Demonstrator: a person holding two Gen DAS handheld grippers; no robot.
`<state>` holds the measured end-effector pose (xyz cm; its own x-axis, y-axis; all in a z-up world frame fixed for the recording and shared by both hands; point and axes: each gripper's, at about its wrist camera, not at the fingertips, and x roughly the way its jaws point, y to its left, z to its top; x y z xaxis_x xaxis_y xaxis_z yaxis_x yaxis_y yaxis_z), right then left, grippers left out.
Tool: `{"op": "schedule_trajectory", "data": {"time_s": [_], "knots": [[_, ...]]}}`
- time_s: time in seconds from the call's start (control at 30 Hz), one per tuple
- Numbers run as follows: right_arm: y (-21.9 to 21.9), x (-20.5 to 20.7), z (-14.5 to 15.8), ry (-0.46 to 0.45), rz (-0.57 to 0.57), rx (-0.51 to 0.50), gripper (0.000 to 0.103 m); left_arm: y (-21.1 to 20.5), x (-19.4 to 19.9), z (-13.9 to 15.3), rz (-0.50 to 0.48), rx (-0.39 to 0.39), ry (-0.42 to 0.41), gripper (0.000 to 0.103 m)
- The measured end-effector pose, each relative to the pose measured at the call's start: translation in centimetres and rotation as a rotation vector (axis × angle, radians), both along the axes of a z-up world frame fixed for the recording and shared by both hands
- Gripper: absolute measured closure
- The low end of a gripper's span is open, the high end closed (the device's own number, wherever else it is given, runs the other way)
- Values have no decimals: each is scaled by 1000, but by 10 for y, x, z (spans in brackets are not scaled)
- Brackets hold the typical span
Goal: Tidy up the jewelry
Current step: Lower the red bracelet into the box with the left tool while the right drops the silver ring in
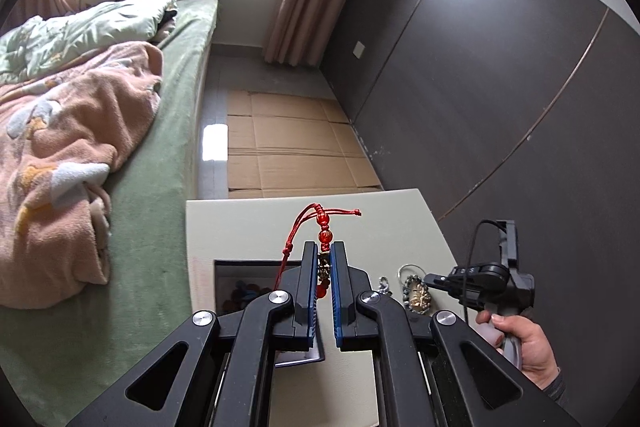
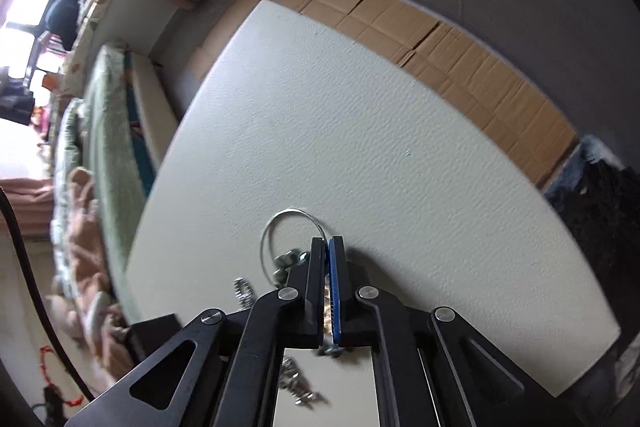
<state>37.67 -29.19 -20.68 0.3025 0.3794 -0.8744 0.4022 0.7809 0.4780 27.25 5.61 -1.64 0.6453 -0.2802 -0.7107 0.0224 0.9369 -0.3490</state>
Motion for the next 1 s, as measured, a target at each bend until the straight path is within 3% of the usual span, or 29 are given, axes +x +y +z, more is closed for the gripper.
{"op": "schedule_trajectory", "data": {"time_s": [0.4,0.63,0.8,0.83,0.87,0.93,1.0], "knots": [[54,-22,56,-199,132,57,99,40,-3,-11,63,-11,34,97],[99,-33,97,-312,242,85,99,35,5,-29,44,-46,60,97],[128,-42,113,-358,309,111,99,28,22,-56,16,-58,175,93],[133,-44,114,-365,320,114,99,29,23,-62,16,-61,194,85],[138,-46,115,-371,332,119,99,30,24,-65,18,-57,204,66],[148,-48,116,-379,360,121,99,35,22,-67,37,-57,193,44],[157,-49,116,-383,386,123,99,43,18,-64,59,-61,170,40]]}}
